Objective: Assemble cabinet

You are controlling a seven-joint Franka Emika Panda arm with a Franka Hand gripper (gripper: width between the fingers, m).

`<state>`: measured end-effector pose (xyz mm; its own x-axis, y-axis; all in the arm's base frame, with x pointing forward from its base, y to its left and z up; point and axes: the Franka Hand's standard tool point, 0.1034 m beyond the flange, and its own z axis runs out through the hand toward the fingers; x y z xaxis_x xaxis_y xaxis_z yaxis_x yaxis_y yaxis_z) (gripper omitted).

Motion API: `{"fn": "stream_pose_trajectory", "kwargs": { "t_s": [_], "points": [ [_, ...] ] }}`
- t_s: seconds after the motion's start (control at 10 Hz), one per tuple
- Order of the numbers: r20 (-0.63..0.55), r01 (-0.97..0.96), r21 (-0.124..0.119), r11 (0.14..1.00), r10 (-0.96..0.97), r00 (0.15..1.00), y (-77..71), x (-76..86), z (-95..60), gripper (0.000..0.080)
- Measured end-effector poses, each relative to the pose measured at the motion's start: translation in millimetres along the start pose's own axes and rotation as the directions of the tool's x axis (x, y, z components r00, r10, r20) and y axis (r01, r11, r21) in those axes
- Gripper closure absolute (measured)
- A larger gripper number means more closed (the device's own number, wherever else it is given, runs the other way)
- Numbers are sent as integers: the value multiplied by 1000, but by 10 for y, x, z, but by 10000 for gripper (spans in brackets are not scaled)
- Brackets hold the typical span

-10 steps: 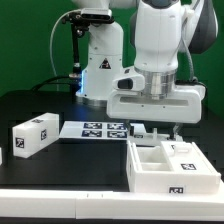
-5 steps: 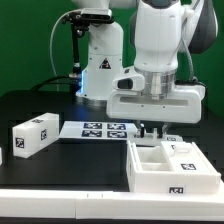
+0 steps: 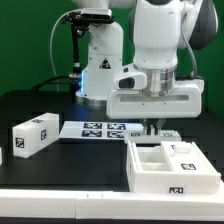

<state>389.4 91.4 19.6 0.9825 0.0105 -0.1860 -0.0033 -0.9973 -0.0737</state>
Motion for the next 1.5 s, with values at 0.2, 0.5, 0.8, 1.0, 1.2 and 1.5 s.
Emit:
{"fn": "stream_pose_trajectory", "kwargs": {
  "t_s": [0.2, 0.5, 0.8, 1.0, 1.2, 1.5],
  "points": [
    [-16, 112, 21, 993, -112, 994, 8, 17, -140, 736],
    [-28, 94, 10, 995, -94, 995, 58, -25, -119, 735],
    [-41, 313, -49, 949, -315, 948, 6, 138, -255, 735],
    [-17, 494, -110, 862, -499, 866, -144, 268, -336, 735],
    [-19, 489, -113, 865, -494, 869, -150, 271, -330, 735],
    [-1, 647, -128, 752, -652, 758, -106, 301, -345, 735]
  ]
}}
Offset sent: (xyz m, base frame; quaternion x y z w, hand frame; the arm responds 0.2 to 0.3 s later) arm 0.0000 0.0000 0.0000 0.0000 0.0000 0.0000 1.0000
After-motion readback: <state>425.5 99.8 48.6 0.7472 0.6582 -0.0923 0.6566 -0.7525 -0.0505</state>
